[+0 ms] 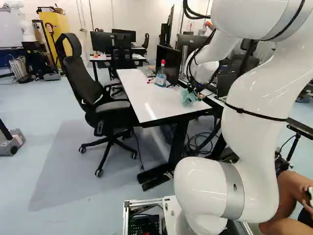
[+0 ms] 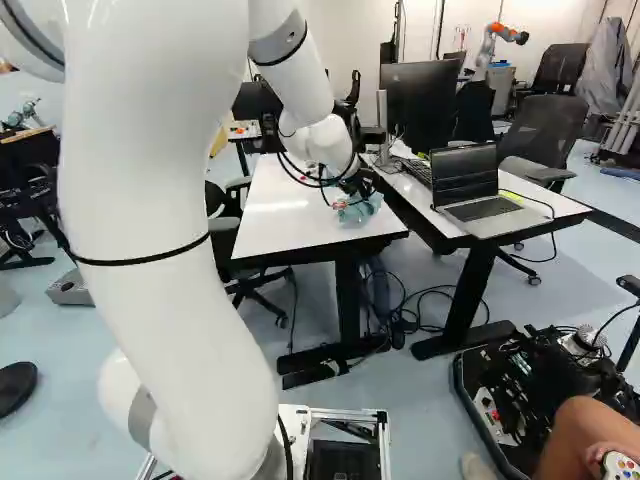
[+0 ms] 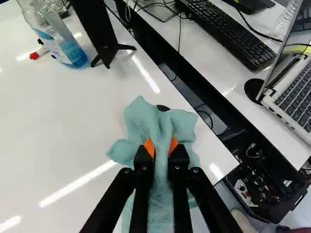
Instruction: Clean the table with the green towel
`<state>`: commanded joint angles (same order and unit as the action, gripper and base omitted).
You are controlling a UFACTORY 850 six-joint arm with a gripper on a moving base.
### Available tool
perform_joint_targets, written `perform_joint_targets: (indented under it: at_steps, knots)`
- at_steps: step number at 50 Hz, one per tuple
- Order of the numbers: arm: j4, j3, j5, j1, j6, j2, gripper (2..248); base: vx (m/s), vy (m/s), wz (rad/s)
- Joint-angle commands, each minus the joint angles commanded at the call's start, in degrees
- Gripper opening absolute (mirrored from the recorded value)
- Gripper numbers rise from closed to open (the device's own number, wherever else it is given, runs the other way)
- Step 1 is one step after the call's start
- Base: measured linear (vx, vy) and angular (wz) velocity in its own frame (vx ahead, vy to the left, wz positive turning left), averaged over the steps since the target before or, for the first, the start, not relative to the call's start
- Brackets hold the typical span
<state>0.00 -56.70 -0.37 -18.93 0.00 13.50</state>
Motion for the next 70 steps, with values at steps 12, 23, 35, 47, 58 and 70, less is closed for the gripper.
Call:
perform_joint_targets:
  at_steps: [12, 23, 35, 47, 58, 70]
  knots:
    - [0.0, 0.0, 0.0, -2.2, 0.0, 0.0, 49, 0.0, 0.0, 0.0]
    - [0.0, 0.0, 0.0, -3.1, 0.0, 0.0, 49, 0.0, 0.0, 0.0]
    - [0.0, 0.0, 0.0, -3.1, 0.0, 0.0, 61, 0.0, 0.0, 0.0]
    - [0.0, 0.0, 0.0, -3.1, 0.0, 0.0, 130, 0.0, 0.0, 0.0]
    - [0.0, 0.0, 0.0, -3.1, 0.0, 0.0, 202, 0.0, 0.0, 0.0]
    - [0.0, 0.0, 0.0, -3.1, 0.0, 0.0, 247, 0.0, 0.0, 0.0]
